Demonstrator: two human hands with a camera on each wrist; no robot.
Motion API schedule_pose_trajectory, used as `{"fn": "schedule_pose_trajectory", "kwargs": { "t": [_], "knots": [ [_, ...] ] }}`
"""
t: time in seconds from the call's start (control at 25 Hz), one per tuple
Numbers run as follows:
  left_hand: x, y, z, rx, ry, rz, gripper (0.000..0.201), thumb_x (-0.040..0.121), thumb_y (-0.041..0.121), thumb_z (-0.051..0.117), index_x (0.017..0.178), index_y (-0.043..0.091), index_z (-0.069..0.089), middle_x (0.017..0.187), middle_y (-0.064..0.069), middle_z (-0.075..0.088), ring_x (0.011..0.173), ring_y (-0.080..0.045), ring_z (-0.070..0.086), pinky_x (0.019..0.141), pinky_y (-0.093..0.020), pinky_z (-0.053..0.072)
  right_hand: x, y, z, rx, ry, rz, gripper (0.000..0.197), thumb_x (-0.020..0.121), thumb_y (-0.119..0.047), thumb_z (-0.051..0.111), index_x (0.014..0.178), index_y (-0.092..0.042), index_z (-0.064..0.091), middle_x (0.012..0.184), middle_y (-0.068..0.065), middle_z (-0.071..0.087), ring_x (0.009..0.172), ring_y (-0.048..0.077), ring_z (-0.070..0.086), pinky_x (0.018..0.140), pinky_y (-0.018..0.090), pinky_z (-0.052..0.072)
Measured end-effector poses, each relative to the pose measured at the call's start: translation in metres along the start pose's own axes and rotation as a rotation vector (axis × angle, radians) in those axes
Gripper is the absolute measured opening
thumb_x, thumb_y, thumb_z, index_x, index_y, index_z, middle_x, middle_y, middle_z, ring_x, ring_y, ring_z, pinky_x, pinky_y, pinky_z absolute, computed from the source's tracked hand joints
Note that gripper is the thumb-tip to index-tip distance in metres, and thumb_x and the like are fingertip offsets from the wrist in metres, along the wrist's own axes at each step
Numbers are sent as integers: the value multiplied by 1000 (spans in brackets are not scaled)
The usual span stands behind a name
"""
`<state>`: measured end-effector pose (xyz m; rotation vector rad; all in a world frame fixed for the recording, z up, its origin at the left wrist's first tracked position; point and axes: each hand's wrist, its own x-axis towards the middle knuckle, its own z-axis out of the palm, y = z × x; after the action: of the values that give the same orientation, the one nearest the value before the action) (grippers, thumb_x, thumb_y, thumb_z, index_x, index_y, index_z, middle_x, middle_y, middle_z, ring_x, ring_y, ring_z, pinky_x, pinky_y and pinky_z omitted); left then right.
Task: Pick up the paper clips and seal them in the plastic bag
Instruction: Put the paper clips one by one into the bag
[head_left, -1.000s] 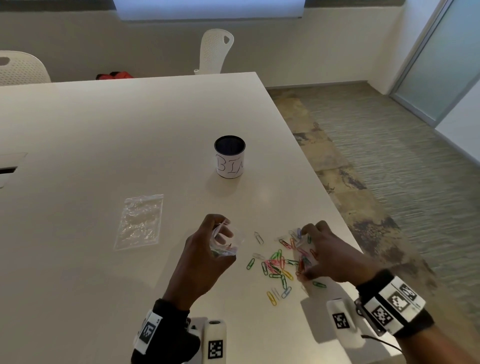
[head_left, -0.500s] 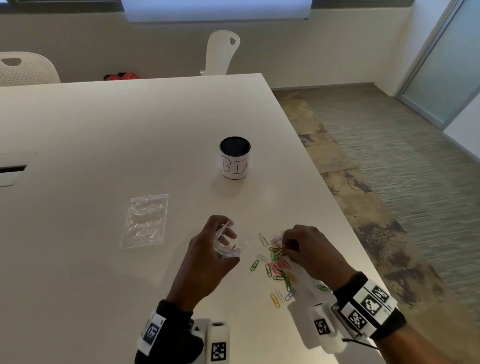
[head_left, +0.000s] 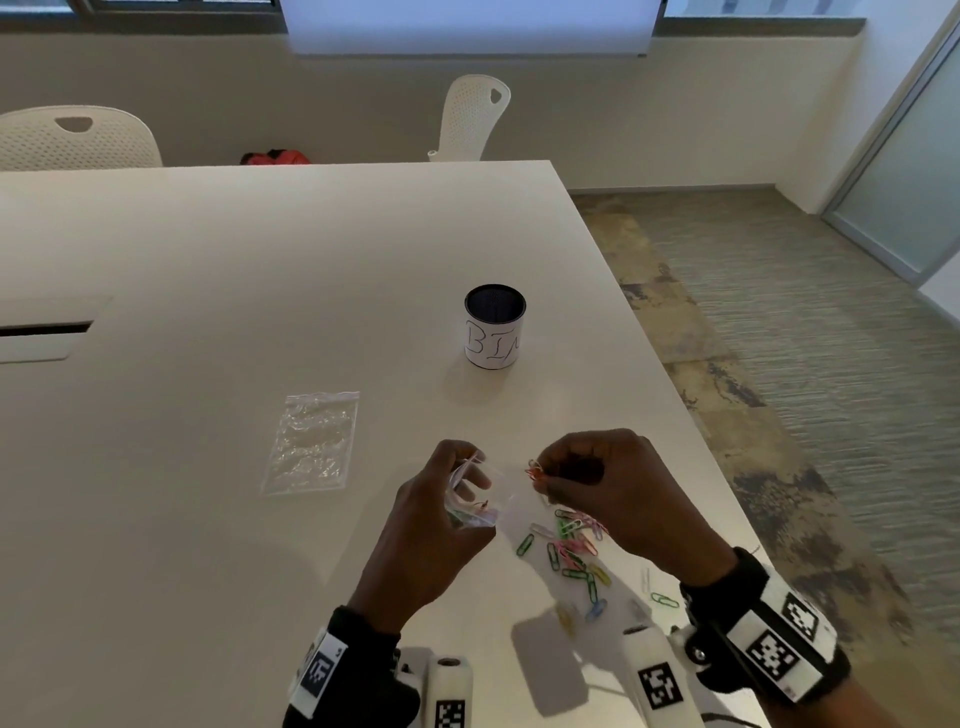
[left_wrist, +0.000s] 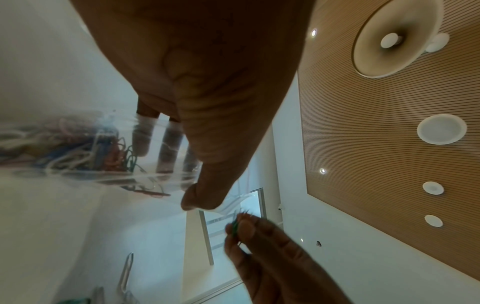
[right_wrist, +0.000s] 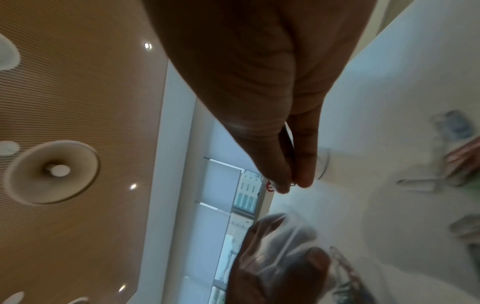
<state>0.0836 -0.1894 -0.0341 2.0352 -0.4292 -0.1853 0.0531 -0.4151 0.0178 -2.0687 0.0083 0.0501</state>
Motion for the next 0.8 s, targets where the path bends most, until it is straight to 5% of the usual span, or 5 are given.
{"fn": "schedule_pose_trajectory", "kwargs": {
  "t": [0.24, 0.36, 0.56, 0.68, 0.8],
  "knots": [
    [0, -1, -3, 21, 5, -4, 53, 83, 20, 84, 123, 30, 49, 105, 15, 67, 96, -10, 69, 75, -18, 61, 9, -36, 24, -183, -91, -226, 10, 89, -19, 79, 98, -22, 79, 87, -7, 78, 81, 6, 75, 81, 24, 62],
    [-1, 0, -4, -3, 8, -11, 55, 82, 18, 85, 123, 26, 50, 104, 10, 69, 91, -11, 72, 71, -15, 59, 12, -40, 24, -199, -127, -236, 21, 87, -17, 81, 107, -24, 78, 94, -9, 79, 85, -1, 75, 84, 22, 62],
    [-2, 2, -4, -9, 19, -10, 52, 82, 16, 85, 120, 29, 52, 105, 13, 68, 96, -9, 67, 72, -13, 57, 13, -44, 10, -194, -14, -238, 12, 88, -11, 79, 97, -19, 81, 83, -10, 79, 77, 0, 74, 78, 15, 59],
    [-3, 2, -4, -19, 38, -2, 49, 82, 18, 83, 118, 31, 53, 102, 15, 68, 95, -9, 66, 71, -16, 57, 17, -26, -7, -278, 43, -170, 13, 87, -13, 81, 98, -20, 80, 83, -10, 78, 75, -1, 73, 79, 15, 60],
    [-4, 1, -5, -24, 44, -3, 49, 83, 16, 82, 118, 32, 53, 101, 14, 68, 96, -10, 66, 72, -21, 60, 20, 8, -24, -467, -114, 26, 35, 84, -28, 84, 117, -22, 73, 103, -8, 73, 87, 1, 69, 86, 26, 61]
  ]
}}
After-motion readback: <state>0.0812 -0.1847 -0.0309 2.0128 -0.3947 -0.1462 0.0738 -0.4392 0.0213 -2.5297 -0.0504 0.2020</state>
